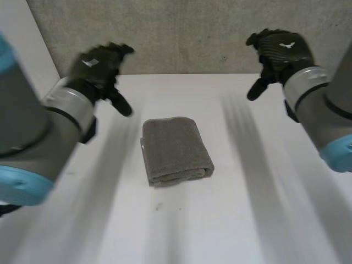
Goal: Fold the towel.
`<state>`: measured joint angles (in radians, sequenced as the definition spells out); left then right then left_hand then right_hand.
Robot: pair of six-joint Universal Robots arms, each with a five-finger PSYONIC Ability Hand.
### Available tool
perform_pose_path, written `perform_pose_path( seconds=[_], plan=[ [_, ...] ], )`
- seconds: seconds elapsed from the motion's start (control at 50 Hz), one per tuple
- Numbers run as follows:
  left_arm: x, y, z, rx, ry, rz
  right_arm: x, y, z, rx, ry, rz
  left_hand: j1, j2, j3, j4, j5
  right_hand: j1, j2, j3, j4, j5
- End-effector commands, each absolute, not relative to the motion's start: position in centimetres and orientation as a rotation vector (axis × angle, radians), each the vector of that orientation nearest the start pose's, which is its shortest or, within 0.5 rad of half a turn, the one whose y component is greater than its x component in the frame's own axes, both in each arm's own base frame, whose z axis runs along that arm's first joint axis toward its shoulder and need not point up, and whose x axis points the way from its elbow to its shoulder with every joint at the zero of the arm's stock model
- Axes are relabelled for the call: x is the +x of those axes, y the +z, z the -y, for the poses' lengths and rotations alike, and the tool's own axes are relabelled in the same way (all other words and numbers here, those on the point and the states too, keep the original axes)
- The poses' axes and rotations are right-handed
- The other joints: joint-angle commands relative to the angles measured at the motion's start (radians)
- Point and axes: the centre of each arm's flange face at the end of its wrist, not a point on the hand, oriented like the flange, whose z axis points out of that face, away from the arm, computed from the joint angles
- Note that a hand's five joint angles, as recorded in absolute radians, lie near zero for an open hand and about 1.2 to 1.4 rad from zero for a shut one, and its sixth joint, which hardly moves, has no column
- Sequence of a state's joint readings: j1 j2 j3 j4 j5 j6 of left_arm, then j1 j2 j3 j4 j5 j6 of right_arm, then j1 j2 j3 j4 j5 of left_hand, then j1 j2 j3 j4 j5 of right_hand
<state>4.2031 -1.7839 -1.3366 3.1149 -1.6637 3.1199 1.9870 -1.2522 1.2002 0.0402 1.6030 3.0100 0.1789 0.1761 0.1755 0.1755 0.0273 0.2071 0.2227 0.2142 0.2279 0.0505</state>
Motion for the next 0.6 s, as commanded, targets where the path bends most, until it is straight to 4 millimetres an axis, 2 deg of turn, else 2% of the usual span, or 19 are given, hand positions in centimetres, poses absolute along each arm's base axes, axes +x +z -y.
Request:
perform_pose_path(
  seconds=[0.02,0.14,0.3,0.52,0.6],
  plan=[
    [-24.8,33.6,23.6,0.43,-2.371,-2.426,25.0,31.2,28.3,-0.511,-2.112,-2.058,0.002,0.005,0.006,0.006,-0.021,-0.033,-0.048,-0.04,-0.053,-0.05],
    [-24.8,33.3,22.7,0.481,-2.367,-2.464,24.6,31.3,28.3,-0.497,-2.138,-2.032,0.002,0.005,0.006,0.006,-0.021,-0.033,-0.048,-0.04,-0.053,-0.05],
    [-24.7,32.3,23.0,0.483,-2.328,-2.491,24.9,31.3,28.1,-0.503,-2.14,-2.023,-0.001,0.002,0.003,0.003,-0.024,-0.033,-0.048,-0.04,-0.053,-0.05],
    [-25.3,33.3,24.0,0.475,-2.475,-2.372,24.9,31.1,28.0,-0.508,-2.133,-2.024,-0.001,0.002,0.003,0.003,-0.024,-0.033,-0.048,-0.04,-0.053,-0.05],
    [-25.3,33.2,23.9,0.479,-2.474,-2.374,25.0,31.2,27.9,-0.509,-2.132,-2.02,-0.001,0.002,0.003,0.003,-0.024,-0.033,-0.048,-0.04,-0.053,-0.05]
  ],
)
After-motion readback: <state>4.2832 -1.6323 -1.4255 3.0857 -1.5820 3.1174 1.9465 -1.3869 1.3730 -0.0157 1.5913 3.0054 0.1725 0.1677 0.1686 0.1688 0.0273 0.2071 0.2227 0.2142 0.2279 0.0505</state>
